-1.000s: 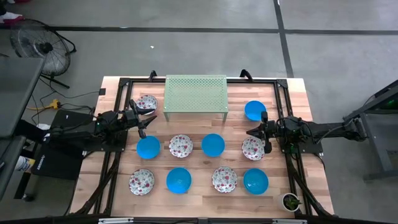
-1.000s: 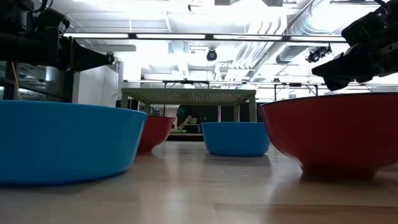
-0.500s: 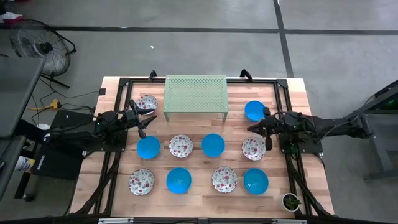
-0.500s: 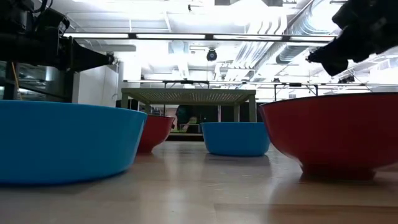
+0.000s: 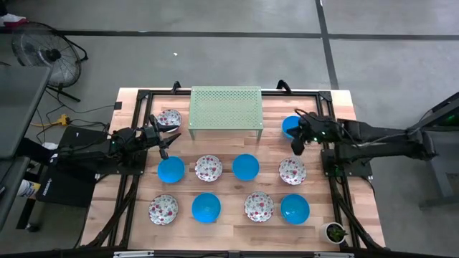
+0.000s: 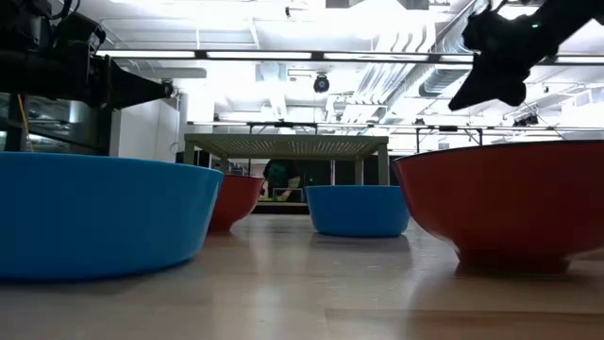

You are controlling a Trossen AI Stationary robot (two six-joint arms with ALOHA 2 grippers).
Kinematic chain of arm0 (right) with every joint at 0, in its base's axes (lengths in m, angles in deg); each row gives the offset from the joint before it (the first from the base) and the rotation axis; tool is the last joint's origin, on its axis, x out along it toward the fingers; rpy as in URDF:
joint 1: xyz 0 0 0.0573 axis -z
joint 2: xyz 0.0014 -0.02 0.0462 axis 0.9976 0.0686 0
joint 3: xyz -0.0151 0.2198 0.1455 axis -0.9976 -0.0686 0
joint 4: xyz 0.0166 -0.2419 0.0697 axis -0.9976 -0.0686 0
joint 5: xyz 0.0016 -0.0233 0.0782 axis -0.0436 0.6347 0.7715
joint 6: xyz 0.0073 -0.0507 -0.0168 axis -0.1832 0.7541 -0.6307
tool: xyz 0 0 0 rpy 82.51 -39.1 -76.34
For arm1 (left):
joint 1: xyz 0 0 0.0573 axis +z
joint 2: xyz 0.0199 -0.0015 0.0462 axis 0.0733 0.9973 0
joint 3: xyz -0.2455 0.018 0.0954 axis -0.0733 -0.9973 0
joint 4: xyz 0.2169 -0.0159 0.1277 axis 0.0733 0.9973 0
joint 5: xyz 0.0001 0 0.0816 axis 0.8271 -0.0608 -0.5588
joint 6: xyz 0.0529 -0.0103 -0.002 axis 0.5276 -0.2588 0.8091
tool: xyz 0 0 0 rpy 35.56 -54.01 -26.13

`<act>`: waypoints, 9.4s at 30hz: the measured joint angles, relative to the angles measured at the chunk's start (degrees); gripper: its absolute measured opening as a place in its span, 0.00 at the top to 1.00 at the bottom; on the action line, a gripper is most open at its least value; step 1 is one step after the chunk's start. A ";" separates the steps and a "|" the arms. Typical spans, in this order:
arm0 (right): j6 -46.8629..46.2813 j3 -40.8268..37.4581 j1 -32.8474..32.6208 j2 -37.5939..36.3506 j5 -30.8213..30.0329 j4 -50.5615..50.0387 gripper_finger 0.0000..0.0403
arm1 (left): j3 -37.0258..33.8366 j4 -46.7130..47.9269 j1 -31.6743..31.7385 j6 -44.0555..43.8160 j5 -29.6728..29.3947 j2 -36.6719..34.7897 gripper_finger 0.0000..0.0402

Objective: Pick & Place Mini bowls
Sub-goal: Put the blue bowl on the shelf, then put the white and red bowl on the shelf

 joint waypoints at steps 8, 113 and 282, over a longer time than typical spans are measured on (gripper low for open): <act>-4.74 6.85 7.43 10.81 4.44 -8.20 1.00 | 0.00 0.00 0.00 0.01 0.00 -0.01 0.63; 32.00 30.86 19.71 39.61 10.09 -42.57 1.00 | 0.00 0.01 0.00 0.01 0.00 0.01 0.63; -13.97 17.08 -5.05 30.72 23.98 -40.30 0.59 | 0.00 0.00 0.00 0.00 -0.04 0.01 0.63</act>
